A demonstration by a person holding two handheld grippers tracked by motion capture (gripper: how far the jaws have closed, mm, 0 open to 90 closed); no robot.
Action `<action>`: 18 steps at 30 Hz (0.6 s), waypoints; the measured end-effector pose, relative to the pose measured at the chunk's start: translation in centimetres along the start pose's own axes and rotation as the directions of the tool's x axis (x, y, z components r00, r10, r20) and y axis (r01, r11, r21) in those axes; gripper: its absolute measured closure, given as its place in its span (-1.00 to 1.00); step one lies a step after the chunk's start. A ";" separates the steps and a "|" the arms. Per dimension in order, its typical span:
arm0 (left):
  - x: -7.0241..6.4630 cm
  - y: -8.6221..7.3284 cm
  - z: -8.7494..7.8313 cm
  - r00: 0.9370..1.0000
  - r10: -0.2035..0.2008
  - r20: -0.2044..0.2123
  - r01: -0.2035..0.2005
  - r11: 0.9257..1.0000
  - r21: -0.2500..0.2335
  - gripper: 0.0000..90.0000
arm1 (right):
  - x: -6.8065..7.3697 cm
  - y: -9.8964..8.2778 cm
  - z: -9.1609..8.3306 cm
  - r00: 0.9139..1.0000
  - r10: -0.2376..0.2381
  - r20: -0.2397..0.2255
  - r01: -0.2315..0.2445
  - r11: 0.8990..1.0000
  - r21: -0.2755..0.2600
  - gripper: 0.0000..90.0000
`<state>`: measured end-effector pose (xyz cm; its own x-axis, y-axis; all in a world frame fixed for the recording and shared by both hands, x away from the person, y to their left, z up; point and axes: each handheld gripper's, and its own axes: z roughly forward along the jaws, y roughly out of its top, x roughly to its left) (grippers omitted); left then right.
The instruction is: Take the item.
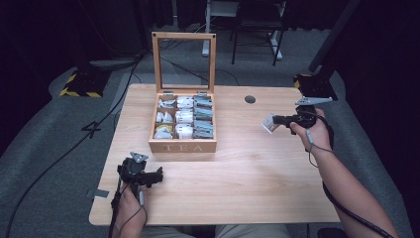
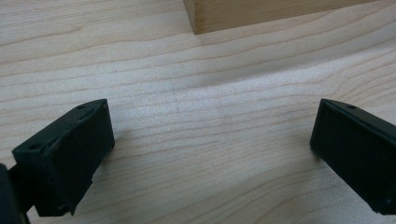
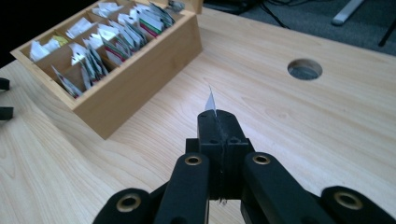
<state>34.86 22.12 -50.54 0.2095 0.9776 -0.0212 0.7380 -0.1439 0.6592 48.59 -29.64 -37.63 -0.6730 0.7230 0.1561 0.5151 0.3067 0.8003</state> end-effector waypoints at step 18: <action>0.0 0.0 0.0 1.000 0.000 0.000 0.000 1.000 0.000 -1.00 | -2.1 -4.0 1.4 0.997 0.080 0.024 -0.081 0.994 0.074 1.00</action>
<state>34.86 22.12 -50.54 0.2094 0.9776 -0.0212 0.7381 -0.1438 0.6592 48.64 -31.55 -41.95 -0.6168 0.7598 0.2054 0.6062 0.2922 0.7397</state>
